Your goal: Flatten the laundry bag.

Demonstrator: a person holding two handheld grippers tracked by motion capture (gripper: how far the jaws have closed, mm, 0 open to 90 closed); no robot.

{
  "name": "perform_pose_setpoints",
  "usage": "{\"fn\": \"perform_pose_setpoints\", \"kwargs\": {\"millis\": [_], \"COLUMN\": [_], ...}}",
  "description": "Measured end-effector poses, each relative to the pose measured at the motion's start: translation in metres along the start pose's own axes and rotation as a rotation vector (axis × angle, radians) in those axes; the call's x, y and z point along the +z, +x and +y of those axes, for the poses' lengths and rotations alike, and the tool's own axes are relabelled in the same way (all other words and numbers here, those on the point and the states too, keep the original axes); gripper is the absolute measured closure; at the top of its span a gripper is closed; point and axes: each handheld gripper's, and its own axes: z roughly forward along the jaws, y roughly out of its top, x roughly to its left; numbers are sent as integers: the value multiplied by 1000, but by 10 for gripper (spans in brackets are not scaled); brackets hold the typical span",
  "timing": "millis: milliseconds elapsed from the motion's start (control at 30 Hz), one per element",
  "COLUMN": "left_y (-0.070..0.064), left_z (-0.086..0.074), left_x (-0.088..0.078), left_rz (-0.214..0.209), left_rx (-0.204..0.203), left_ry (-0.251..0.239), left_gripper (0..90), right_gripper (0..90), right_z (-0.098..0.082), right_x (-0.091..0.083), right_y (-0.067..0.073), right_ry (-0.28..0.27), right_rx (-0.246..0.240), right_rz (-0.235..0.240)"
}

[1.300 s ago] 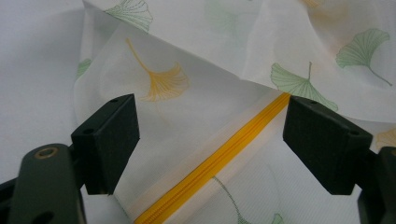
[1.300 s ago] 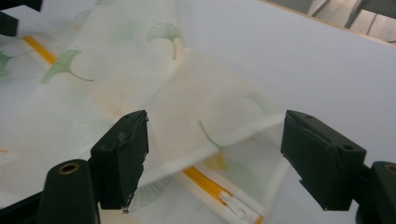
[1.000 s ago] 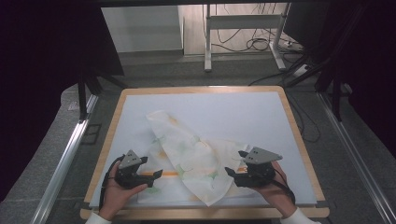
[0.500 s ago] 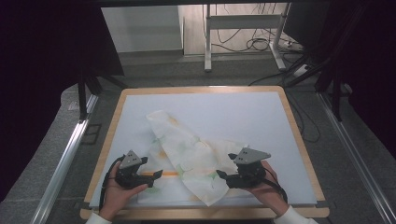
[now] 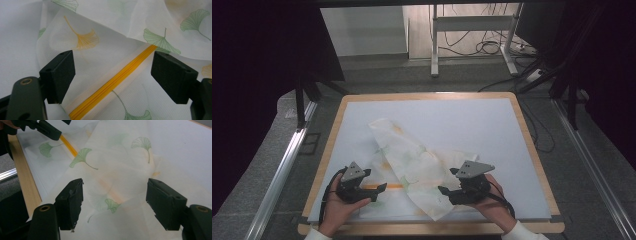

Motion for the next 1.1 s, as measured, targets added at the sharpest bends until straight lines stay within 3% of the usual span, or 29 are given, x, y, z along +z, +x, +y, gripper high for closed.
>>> {"fn": "perform_pose_setpoints", "kwargs": {"millis": [300, 633, 867, 1100], "left_y": [-1, -1, -2, -2], "left_z": [0, -1, -1, -2], "left_x": [1, 2, 2, 2], "left_rz": [-2, 1, -1, -1], "left_rx": [5, 9, 13, 17], "left_ry": [4, 9, 8, 11], "left_gripper": [195, 195, 195, 195], "right_gripper": [301, 301, 292, 270], "right_z": [9, 15, 21, 15], "right_x": [6, 29, 45, 40], "right_y": [14, 31, 50, 69], "right_ry": [8, 47, 75, 100], "right_rx": [-33, -62, -99, -117], "right_rz": [42, 106, 160, 187]}}
